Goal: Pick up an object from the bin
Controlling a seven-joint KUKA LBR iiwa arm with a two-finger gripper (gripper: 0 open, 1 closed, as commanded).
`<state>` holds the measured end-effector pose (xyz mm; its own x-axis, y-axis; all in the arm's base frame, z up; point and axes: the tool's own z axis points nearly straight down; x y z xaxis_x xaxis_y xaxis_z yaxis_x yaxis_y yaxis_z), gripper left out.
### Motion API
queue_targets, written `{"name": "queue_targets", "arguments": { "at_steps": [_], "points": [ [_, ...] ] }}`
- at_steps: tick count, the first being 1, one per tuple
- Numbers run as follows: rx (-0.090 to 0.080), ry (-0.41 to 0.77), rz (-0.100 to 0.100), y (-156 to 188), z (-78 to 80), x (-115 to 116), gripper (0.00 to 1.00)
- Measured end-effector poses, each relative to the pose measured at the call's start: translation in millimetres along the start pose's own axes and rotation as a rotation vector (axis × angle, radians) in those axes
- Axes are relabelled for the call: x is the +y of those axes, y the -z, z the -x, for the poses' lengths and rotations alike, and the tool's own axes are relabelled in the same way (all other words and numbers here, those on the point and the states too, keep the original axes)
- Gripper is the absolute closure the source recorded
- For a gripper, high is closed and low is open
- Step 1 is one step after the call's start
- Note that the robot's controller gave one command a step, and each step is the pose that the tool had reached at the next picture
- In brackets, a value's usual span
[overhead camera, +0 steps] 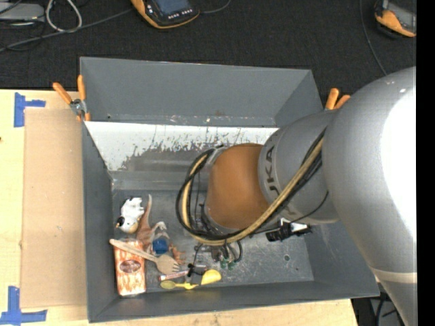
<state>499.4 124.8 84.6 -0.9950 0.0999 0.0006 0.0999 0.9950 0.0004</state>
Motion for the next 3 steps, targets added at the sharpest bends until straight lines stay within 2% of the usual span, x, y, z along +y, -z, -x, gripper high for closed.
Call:
{"name": "queue_targets", "arguments": {
  "at_steps": [1, 2, 3],
  "points": [
    [0.004, 0.025, 0.001, -9, -11.4, 21, 0.00],
    [0.003, -0.174, 0.000, -15, -22.8, 4, 1.00],
    [0.003, -0.174, 0.000, -15, -22.8, 4, 1.00]
  ]
}}
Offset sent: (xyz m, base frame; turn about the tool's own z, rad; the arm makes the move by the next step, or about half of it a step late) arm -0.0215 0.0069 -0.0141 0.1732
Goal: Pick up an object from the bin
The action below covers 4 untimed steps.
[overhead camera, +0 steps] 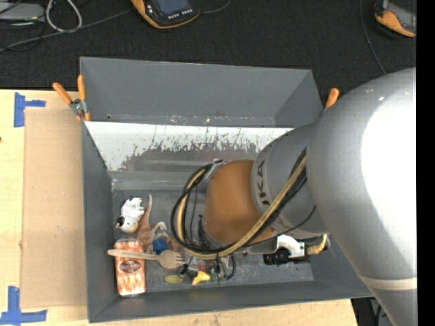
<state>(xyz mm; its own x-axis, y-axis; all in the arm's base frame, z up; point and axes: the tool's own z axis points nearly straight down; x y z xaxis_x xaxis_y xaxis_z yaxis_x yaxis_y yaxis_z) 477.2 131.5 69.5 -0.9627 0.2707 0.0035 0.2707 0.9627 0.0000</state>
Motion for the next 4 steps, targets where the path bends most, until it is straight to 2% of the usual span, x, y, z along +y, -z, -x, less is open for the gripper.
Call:
{"name": "queue_targets", "arguments": {
  "at_steps": [1, 2, 3, 4],
  "points": [
    [0.005, -0.016, -0.003, 84, 3.4, -3, 1.00],
    [0.008, -0.047, -0.005, 181, 0.3, 20, 1.00],
    [0.003, -0.014, -0.002, 122, 5.6, 6, 1.00],
    [-0.005, 0.143, 0.003, 71, 5.3, 45, 1.00]
  ]
}}
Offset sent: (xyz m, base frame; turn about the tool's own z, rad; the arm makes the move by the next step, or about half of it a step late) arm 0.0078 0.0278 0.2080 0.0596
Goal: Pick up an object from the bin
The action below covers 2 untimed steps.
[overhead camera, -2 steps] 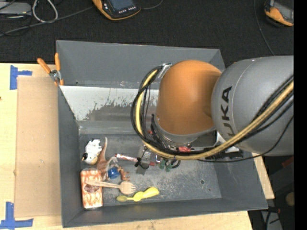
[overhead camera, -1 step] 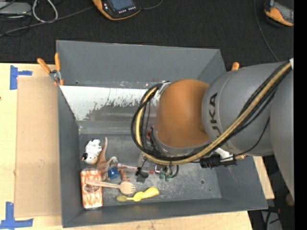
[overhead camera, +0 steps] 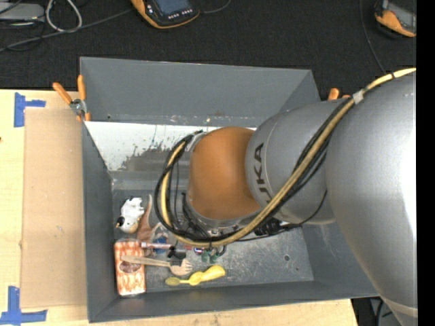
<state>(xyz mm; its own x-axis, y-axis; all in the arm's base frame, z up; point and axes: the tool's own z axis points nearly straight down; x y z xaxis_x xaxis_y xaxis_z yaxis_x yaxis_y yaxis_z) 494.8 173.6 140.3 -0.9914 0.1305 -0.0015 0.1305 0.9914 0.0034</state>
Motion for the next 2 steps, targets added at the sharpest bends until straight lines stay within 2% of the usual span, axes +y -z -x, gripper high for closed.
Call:
{"name": "queue_targets", "arguments": {
  "at_steps": [1, 2],
  "points": [
    [0.005, -0.086, -0.004, -43, -9.4, -3, 1.00],
    [0.008, -0.047, -0.005, -14, -7.0, -3, 1.00]
  ]
}}
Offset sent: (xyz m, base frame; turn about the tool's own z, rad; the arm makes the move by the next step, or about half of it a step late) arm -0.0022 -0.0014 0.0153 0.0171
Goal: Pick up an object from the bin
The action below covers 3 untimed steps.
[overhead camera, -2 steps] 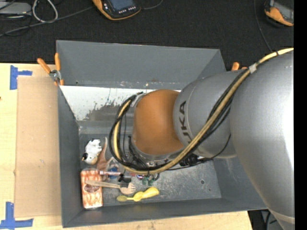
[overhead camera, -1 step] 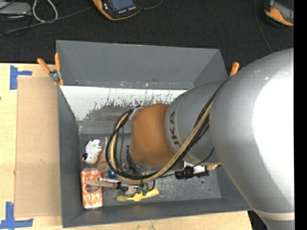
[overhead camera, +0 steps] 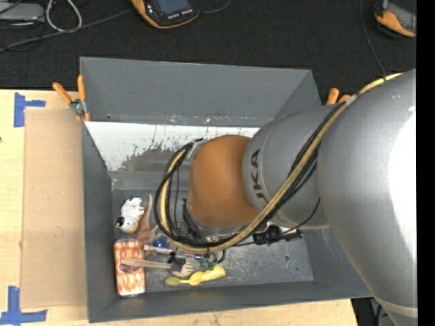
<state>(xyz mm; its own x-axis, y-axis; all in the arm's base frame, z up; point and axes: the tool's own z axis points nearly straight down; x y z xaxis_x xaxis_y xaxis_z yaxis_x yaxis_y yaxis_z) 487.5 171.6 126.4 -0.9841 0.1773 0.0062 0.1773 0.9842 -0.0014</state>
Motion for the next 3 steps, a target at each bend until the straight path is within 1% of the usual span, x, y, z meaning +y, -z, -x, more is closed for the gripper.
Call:
{"name": "queue_targets", "arguments": {
  "at_steps": [1, 2, 3],
  "points": [
    [0.006, -0.051, -0.004, 15, -0.1, -13, 1.00],
    [0.003, -0.027, -0.002, 86, 3.0, -9, 1.00],
    [0.014, -0.023, -0.009, 168, 2.0, -18, 1.00]
  ]
}}
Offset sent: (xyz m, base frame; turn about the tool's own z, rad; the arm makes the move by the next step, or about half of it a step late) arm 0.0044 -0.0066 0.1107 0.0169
